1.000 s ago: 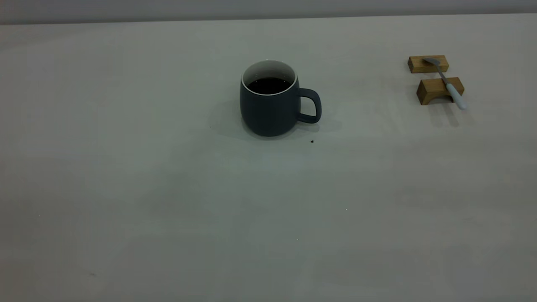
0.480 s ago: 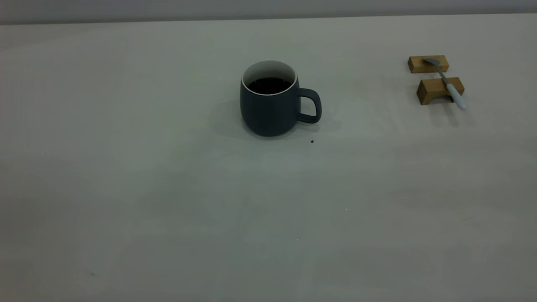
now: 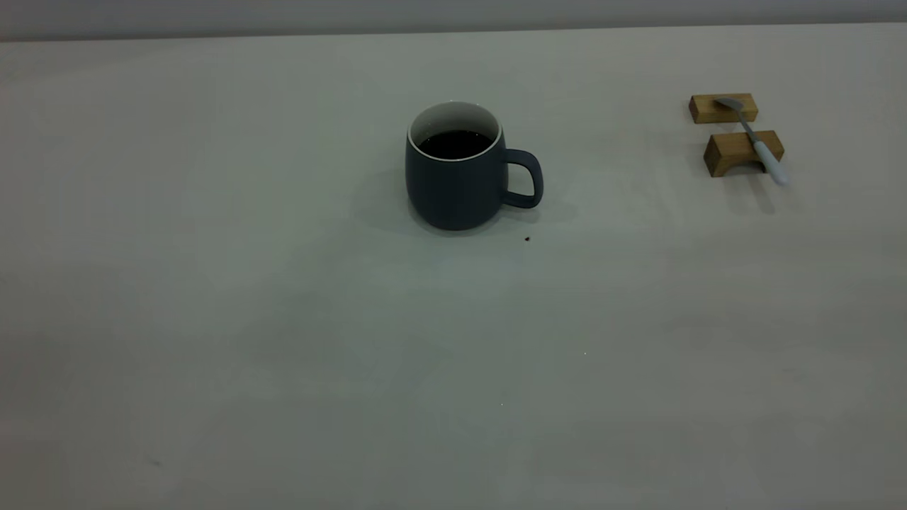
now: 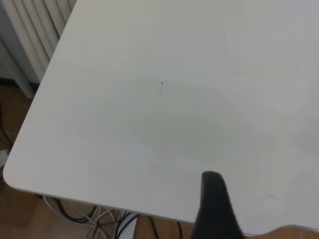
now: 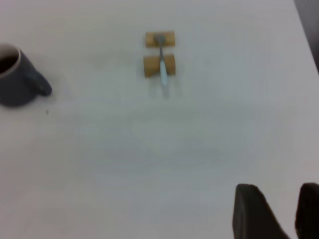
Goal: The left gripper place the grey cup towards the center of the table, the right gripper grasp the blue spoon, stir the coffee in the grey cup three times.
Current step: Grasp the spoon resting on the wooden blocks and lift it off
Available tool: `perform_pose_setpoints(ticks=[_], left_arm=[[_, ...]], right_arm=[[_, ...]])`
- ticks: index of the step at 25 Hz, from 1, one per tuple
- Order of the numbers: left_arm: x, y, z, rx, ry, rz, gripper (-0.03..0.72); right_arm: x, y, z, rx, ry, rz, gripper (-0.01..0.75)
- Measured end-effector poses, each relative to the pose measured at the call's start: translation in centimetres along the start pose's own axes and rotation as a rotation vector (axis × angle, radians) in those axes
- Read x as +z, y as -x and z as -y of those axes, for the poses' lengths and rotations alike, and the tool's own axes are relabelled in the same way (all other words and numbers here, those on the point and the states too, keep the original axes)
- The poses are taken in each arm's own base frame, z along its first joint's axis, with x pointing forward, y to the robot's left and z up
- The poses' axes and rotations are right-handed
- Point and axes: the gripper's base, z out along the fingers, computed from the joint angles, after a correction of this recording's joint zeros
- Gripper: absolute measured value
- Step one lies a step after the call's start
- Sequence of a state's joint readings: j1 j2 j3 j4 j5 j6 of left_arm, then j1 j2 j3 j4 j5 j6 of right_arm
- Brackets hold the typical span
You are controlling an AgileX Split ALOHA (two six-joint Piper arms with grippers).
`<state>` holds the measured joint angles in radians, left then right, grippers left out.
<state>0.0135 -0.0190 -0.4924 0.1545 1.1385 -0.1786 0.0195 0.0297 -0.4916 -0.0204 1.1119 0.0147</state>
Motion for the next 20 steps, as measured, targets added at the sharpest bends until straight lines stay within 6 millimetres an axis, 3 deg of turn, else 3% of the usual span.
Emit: perform_pose_setpoints(ticks=[3,6,10,13,20], left_arm=[[0.0,0.0,0.0,0.0,0.0,0.0,0.585],[0.0,0.0,0.0,0.0,0.0,0.0,0.585],[0.0,0.0,0.0,0.0,0.0,0.0,0.585],[0.0,0.0,0.0,0.0,0.0,0.0,0.585],[0.0,0.0,0.0,0.0,0.0,0.0,0.585]], right_arm=[[-0.4,2.6,0.0,-0.003,-0.002,0.012,0.347],[0.7,6.3,0.1,-0.017,-0.02,-0.046,0.468],[5.1,10.6,0.2,-0.044,-0.037,-0.151,0.601],[9.1,12.5,0.0,-0.048,-0.02,-0.232,0.627],[17.6,12.9,-0.4,-0.049,0.002,-0.459,0.63]])
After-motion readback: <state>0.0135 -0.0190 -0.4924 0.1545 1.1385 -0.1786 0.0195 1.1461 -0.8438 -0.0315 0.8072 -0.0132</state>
